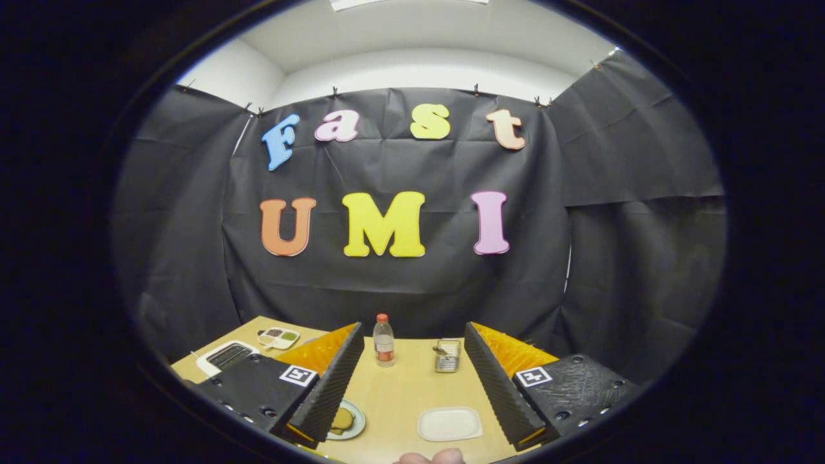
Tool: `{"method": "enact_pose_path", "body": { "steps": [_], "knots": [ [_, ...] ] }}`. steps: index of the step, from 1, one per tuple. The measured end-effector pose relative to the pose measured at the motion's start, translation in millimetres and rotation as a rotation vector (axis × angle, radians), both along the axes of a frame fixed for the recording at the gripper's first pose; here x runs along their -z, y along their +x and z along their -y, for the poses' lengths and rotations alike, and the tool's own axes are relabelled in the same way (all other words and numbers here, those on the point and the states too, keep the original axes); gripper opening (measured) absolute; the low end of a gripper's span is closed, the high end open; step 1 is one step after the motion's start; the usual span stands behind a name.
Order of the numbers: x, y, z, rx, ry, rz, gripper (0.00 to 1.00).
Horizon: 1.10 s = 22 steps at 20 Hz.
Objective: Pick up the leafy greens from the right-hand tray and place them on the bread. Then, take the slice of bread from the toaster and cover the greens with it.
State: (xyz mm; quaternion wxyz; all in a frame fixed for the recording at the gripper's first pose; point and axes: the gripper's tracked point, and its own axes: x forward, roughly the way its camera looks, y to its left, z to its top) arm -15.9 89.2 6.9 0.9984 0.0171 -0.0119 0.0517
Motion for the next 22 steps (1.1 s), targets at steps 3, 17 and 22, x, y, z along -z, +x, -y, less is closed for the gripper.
{"method": "enact_pose_path", "body": {
  "steps": [3,17,22],
  "knots": [
    [1,-4,-7,-0.004,-0.004,0.001,0.96],
    [-1,-16,-24,-0.009,-0.012,0.009,0.96],
    [-2,-19,-25,-0.003,-0.006,0.007,0.96]
  ]
}}
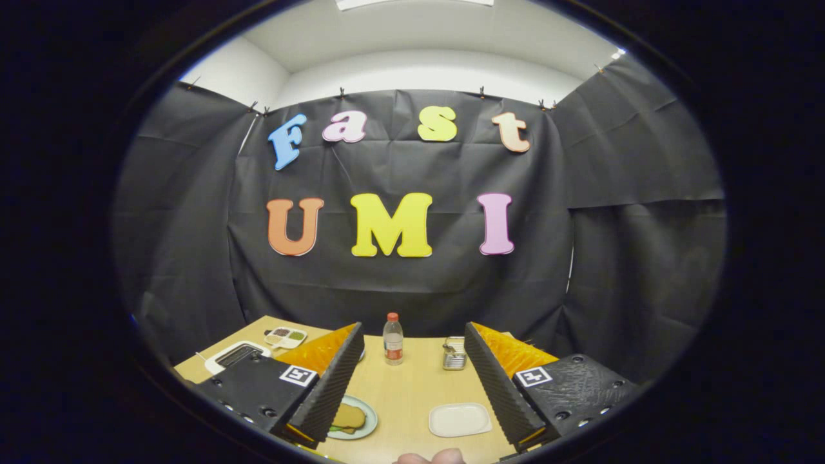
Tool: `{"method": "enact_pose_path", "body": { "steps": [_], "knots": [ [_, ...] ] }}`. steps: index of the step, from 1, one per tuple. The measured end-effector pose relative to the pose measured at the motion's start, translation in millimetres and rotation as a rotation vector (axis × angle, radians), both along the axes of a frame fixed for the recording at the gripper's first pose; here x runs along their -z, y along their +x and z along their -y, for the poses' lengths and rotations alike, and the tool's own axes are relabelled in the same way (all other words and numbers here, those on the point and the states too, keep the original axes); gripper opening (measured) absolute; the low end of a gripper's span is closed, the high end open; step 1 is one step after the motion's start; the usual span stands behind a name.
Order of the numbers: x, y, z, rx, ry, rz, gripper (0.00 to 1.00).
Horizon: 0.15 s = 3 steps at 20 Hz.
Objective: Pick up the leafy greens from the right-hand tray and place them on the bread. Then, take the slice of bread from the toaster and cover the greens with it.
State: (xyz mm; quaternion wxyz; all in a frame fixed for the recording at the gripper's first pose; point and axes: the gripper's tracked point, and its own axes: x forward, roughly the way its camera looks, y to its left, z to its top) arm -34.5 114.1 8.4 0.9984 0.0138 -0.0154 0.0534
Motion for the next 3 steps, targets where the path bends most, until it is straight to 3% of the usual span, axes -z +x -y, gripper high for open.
{"method": "enact_pose_path", "body": {
  "steps": [3],
  "knots": [
    [-4.6,-1.7,0.0,0.004,0.002,0.013,0.96]
  ]
}}
